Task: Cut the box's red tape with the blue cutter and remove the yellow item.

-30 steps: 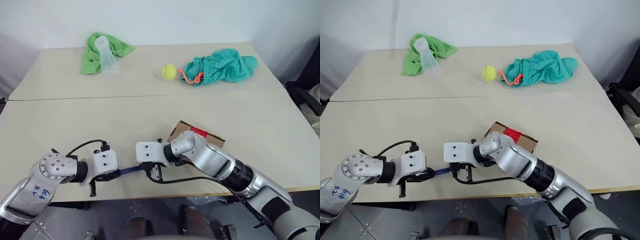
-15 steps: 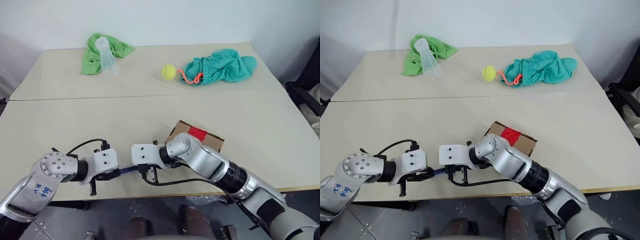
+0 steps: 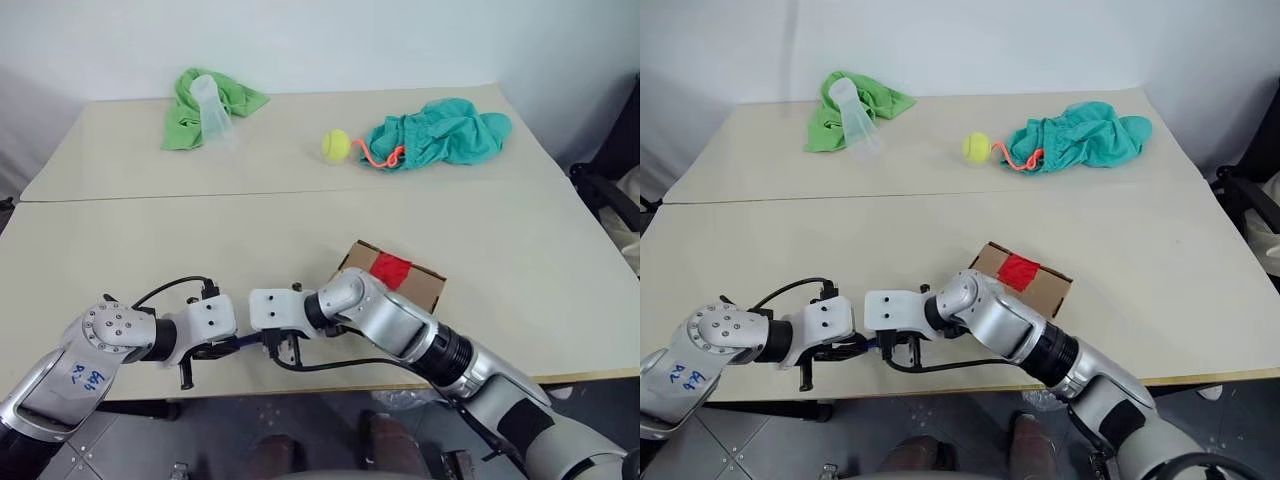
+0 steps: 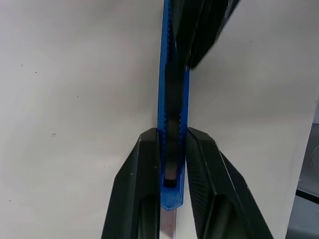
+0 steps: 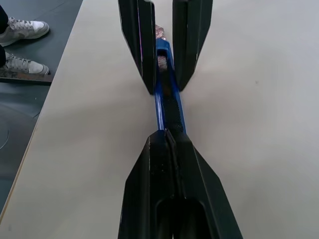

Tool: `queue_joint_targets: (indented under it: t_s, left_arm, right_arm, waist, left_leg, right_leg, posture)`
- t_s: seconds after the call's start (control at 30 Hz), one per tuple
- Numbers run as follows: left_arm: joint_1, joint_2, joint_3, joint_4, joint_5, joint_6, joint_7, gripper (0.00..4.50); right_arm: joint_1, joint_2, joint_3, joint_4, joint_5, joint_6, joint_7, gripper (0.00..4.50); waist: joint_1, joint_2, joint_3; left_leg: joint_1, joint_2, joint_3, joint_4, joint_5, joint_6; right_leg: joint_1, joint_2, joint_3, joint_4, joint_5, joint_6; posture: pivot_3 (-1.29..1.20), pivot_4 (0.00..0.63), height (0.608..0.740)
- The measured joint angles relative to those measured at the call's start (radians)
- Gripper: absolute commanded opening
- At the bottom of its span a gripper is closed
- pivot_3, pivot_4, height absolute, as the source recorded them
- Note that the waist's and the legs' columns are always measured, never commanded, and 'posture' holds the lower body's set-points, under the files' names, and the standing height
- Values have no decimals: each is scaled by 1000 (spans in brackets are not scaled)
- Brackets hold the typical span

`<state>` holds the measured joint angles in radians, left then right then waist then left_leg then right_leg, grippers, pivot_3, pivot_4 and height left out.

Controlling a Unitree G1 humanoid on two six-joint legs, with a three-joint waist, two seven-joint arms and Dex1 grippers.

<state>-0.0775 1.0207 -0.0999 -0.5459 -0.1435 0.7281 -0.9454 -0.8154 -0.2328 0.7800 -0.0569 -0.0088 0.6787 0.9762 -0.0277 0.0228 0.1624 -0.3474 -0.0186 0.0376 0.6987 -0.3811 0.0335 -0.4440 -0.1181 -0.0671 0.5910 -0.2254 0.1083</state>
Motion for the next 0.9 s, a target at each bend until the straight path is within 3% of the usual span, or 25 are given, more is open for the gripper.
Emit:
queue_joint_targets:
  t_s: [0.13,0.23,0.37,0.57,0.7,0.9]
  left_arm:
    - [-5,-9,-1,1,0,3,2,411]
    - [-4,-37,11,14,-4,-16,10,411]
    - [1,-90,42,84,-8,-128,19,411]
    - [-78,-190,62,283,34,-389,98,411]
    - [-227,-325,67,421,77,-627,201,410]
    - [-337,-419,55,551,160,-848,298,410]
  right_arm:
    - [1,-3,-22,-11,12,27,1,0]
    - [4,-35,-166,-88,91,117,13,0]
    - [-2,-102,-347,-201,237,270,52,890]
    - [-134,-221,-532,-211,333,477,13,3001]
    - [-195,-242,-571,-124,351,567,-46,4368]
    - [-255,-213,-597,-4,364,709,-148,4500]
  waist:
    - [2,0,0]
    - [11,0,0]
    - [27,0,1]
    - [27,-6,4]
    - [25,-9,6]
    - [7,-10,7]
  left_leg:
    - [0,0,0,0,0,0]
    - [-4,-2,-2,0,1,2]
    - [-5,-3,-3,0,1,3]
    - [-6,-3,-3,0,2,2]
    - [-9,-3,-3,0,2,1]
    - [-10,-5,2,0,1,4]
  right_leg:
    - [0,-1,0,0,0,0]
    - [-1,-4,-1,0,0,1]
    - [-1,-12,-8,-2,0,1]
    - [-2,-14,-12,-4,1,2]
    - [-4,-12,-13,-2,1,3]
    - [-5,-12,-27,-3,2,3]
  posture:
    - [0,150,740]
    - [0,150,740]
    - [0,150,740]
    - [0,150,740]
    - [0,150,740]
    - [0,150,740]
